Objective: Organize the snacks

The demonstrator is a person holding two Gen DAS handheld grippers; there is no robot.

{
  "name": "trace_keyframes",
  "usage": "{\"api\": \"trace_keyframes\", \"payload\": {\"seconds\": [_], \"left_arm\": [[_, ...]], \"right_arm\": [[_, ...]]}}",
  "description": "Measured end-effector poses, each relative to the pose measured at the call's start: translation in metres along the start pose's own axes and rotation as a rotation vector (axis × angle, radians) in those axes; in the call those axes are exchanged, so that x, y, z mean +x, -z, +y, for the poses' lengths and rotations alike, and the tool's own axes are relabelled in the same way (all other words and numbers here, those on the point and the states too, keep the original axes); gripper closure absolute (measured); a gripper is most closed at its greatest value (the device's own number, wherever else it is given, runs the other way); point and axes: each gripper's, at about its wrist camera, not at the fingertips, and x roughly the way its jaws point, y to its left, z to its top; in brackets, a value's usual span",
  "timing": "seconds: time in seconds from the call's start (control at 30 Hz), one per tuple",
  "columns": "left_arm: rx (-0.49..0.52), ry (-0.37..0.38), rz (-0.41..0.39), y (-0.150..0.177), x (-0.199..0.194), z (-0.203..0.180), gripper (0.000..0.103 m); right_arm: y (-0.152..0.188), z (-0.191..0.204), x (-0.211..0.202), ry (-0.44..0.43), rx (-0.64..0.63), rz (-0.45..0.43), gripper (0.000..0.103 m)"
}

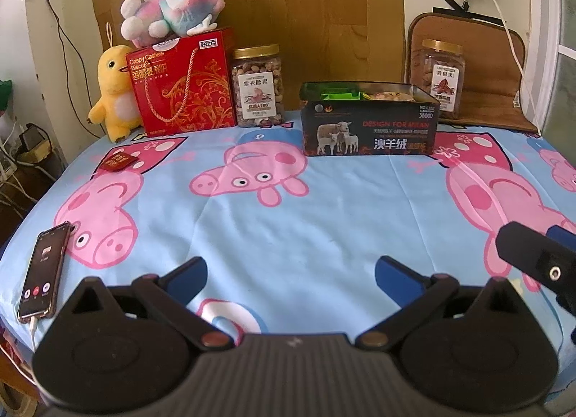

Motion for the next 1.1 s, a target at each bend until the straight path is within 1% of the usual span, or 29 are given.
{"api": "trace_keyframes", "payload": {"seconds": [0.87,1.1], "left_arm": [[0.01,0.011,0.007,-0.0005,-0.0002,-0.0028,0.0],[0.012,0.002,0.0,0.0,-0.0005,-0.0039,0.0]], "right_arm": [[-0.0003,0.0006,0.001,0.0,-0.003,0.005,0.012],[-0.0003,0.0003,0.0009,-0.001,-0.003,0.007,0.012]]}}
